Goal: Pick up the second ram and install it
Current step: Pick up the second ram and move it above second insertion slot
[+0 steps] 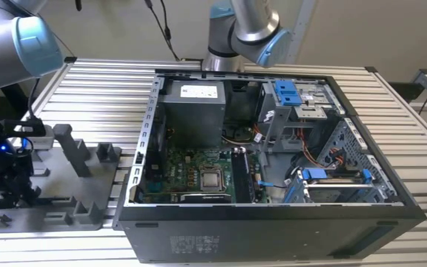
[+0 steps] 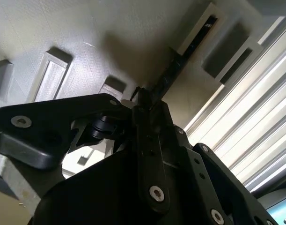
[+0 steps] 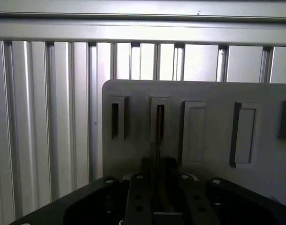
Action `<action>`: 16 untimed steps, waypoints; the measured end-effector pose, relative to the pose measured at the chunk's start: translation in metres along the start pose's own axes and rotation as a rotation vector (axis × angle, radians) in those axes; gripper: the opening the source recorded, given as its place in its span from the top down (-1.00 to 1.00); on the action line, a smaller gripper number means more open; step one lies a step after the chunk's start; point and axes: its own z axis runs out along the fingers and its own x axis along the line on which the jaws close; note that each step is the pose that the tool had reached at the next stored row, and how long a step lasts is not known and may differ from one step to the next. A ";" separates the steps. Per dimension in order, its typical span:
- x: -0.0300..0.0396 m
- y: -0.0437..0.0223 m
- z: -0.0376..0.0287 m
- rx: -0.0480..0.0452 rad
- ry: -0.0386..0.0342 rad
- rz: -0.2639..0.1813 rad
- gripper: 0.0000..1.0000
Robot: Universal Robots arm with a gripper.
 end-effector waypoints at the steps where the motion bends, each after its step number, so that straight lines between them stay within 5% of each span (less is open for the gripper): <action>1: 0.0000 0.0001 0.0000 0.0000 0.0000 0.000 0.47; 16: 0.0000 0.0023 -0.0001 0.0000 0.0000 0.000 0.73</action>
